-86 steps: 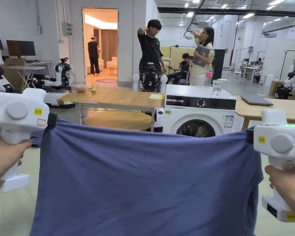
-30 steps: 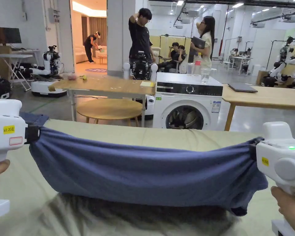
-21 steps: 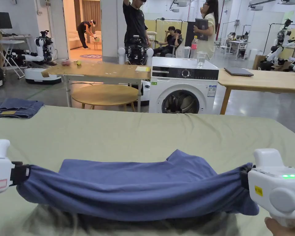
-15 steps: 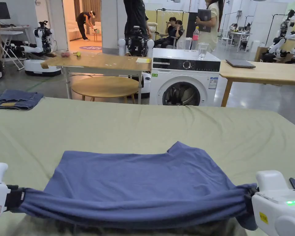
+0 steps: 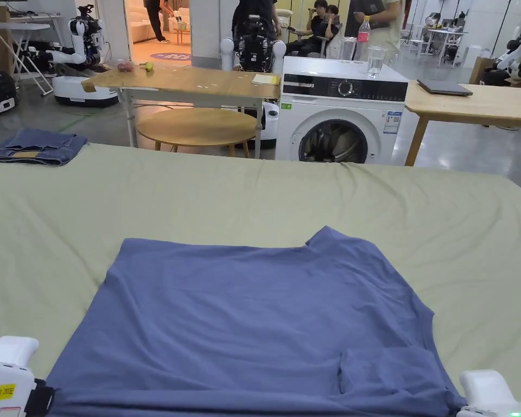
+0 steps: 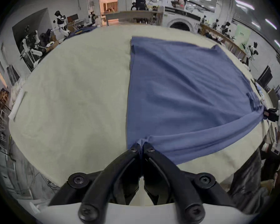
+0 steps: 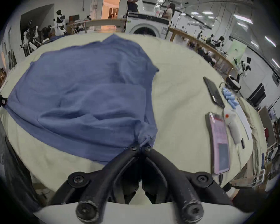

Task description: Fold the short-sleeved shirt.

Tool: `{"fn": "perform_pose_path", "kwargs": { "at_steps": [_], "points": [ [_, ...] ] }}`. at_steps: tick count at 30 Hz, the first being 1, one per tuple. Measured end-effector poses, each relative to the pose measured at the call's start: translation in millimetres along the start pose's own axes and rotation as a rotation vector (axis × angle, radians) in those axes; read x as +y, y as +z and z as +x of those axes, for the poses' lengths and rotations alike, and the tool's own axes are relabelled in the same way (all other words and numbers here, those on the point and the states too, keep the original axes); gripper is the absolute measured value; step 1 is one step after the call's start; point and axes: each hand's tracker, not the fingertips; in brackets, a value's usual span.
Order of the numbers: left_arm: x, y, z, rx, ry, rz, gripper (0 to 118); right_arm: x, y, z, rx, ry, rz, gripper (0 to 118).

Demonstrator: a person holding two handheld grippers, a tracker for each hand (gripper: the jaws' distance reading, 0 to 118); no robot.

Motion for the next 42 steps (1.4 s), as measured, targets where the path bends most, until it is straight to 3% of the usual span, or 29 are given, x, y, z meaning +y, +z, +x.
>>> {"fn": "perform_pose_path", "kwargs": {
  "at_steps": [3, 5, 8, 10, 11, 14, 21, 22, 24, 26, 32, 42],
  "points": [
    [-1.2, 0.9, -0.9, -0.002, 0.020, 0.019, 0, -1.5, -0.5, -2.5, -0.002, -0.004, -0.003, 1],
    [2.4, 3.8, -2.0, -0.005, 0.030, 0.015, 0, 3.0, 3.6, -3.4, -0.011, -0.006, -0.009, 17],
    [8.6, 13.0, 3.1, 0.014, 0.033, 0.029, 4, 13.4, 13.9, -1.9, -0.063, -0.021, 0.000, 31],
    [12.7, 22.0, 7.4, 0.033, 0.037, 0.097, 25, 22.0, 26.7, -1.9, -0.069, -0.040, 0.044, 56],
    [15.8, 26.8, 9.8, 0.026, 0.049, 0.130, 30, 27.1, 32.7, -3.0, -0.064, -0.060, 0.068, 56],
    [24.5, 38.0, 19.9, -0.020, 0.063, 0.247, 36, 42.0, 47.1, -10.6, -0.028, -0.108, 0.147, 56],
    [30.6, 52.7, 67.5, 0.006, -0.041, 0.495, 36, 56.7, 54.4, -52.6, 0.032, -0.177, 0.405, 55],
    [29.4, 54.9, 71.9, 0.002, -0.034, 0.524, 36, 56.2, 56.3, -58.0, 0.041, -0.181, 0.434, 45],
    [26.9, 59.1, 81.5, 0.018, -0.025, 0.574, 28, 56.0, 58.1, -67.6, 0.040, -0.179, 0.472, 12],
    [26.4, 60.4, 88.2, 0.042, -0.030, 0.596, 3, 53.4, 61.0, -74.1, 0.041, -0.183, 0.506, 1],
    [26.3, 60.8, 78.2, 0.053, 0.004, 0.544, 0, 54.5, 63.4, -78.7, 0.044, -0.166, 0.502, 0],
    [22.9, 53.8, 28.7, 0.037, 0.111, 0.277, 0, 51.2, 49.6, -79.2, 0.056, -0.156, 0.404, 0]
  ]
}}
